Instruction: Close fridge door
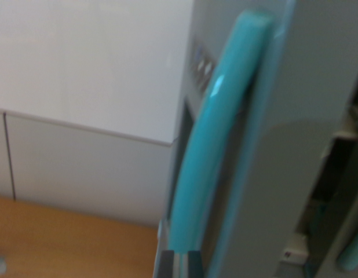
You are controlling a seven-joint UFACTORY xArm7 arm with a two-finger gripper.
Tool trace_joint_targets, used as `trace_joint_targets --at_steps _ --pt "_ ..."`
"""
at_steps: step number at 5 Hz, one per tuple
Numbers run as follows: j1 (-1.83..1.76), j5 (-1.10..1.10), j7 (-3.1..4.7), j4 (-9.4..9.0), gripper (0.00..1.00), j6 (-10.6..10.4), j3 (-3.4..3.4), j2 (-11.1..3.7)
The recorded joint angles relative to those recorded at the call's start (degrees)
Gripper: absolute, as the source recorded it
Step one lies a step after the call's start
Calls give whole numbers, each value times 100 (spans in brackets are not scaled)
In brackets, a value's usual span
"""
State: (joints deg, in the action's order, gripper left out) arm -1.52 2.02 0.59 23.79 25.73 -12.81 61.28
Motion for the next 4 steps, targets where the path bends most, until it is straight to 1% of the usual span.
trace_joint_targets --at_steps 1,2,3,4 --pt "0 0 0 0 100 0 0 0" --pt "0 0 0 4 100 0 -77 -169" --pt "0 0 0 4 100 0 -77 -169" --pt "0 0 0 24 100 0 -137 -325"
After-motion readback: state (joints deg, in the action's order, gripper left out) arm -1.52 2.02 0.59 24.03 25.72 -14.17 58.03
